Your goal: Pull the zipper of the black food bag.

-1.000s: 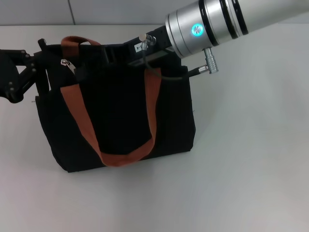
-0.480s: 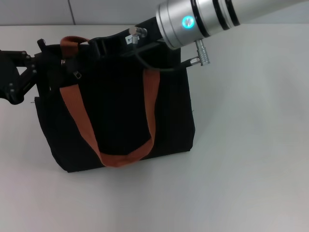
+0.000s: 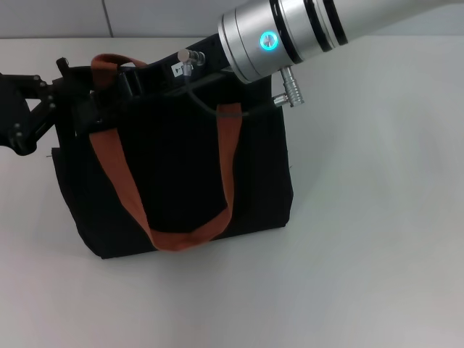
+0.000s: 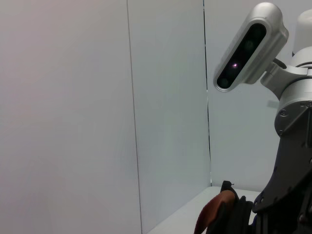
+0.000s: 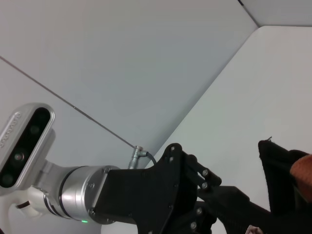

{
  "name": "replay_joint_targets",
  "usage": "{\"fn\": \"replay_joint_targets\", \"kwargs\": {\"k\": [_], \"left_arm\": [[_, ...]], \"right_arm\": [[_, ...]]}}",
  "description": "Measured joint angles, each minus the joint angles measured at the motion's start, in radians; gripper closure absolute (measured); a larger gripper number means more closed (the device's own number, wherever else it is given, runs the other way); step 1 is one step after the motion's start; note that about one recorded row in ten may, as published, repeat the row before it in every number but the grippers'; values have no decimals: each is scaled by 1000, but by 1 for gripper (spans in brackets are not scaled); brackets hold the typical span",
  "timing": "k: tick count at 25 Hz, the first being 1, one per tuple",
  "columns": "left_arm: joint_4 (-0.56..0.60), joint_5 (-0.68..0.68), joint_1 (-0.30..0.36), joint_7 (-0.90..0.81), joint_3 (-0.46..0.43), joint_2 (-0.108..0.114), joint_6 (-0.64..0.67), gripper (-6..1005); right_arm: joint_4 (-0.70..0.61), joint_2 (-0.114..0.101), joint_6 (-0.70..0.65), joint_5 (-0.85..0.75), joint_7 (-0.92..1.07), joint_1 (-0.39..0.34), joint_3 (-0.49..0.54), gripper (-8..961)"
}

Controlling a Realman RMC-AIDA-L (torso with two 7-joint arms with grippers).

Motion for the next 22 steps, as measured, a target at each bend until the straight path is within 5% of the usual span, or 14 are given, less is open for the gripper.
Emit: {"fn": "replay_joint_targets", "kwargs": {"k": [11,22], "left_arm": [[3,1,-3,0,0,-3,4,961],[2,1,-1,3,0,-5,9,960]], "right_arm": [[19,-1,34,0,1,9,-1,642],[39,0,109,-1,9,31,-75,869]]}}
